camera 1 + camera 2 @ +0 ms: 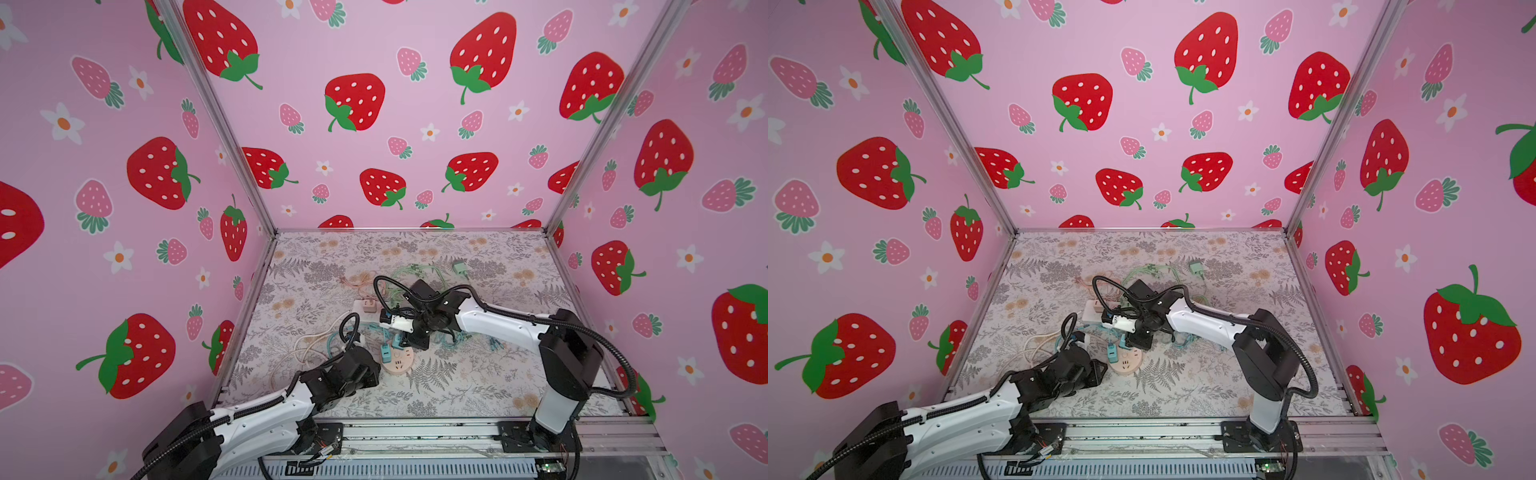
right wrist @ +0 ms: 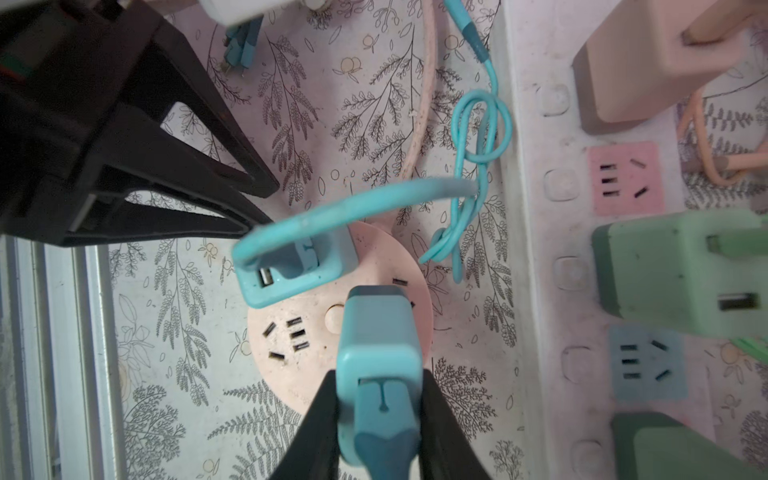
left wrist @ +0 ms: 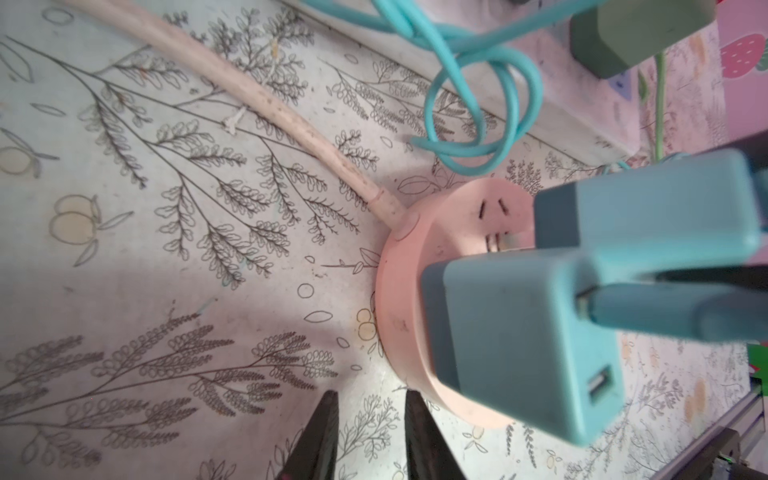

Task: Insert the plug

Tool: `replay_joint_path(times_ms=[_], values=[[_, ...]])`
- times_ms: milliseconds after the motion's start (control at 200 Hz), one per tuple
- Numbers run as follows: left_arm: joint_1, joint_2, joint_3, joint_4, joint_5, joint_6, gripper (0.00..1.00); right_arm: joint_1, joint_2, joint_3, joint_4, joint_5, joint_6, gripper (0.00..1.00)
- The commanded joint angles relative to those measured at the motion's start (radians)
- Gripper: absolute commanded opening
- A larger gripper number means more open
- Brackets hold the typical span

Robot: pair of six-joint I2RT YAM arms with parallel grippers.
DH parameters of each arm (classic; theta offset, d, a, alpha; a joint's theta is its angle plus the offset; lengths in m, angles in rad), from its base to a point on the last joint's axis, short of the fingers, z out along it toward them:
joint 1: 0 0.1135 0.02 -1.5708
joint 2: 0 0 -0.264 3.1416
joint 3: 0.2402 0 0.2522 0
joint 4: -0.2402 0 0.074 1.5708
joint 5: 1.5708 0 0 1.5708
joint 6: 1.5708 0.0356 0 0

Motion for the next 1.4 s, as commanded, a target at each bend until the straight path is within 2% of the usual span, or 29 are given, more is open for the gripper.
replay_joint_path(times_ms=[0, 145, 390, 780, 1115, 1256, 1396], values=[[0.004, -0.037, -0.029, 0.019, -0.021, -0.004, 0.32, 0.01, 0.037, 0.025, -0.082, 0.013, -0.078, 0.11], [0.005, -0.061, -0.047, 0.068, 0.042, 0.014, 0.38, 0.014, 0.055, 0.036, -0.099, 0.002, -0.1, 0.11], [0.004, -0.014, -0.049, 0.142, 0.101, 0.02, 0.38, 0.019, 0.079, 0.039, -0.117, 0.008, -0.121, 0.11], [0.004, 0.093, -0.05, 0.211, 0.024, -0.086, 0.31, 0.04, 0.093, 0.051, -0.141, 0.047, -0.111, 0.11], [0.005, -0.019, -0.067, 0.117, -0.06, -0.114, 0.33, 0.066, 0.055, 0.015, -0.153, 0.078, -0.038, 0.11], [0.005, -0.058, -0.068, 0.15, 0.008, -0.044, 0.41, 0.067, 0.044, 0.0, -0.144, 0.114, -0.004, 0.1], [0.005, -0.056, -0.068, 0.179, 0.063, -0.013, 0.42, 0.067, 0.05, 0.013, -0.131, 0.126, 0.046, 0.1]])
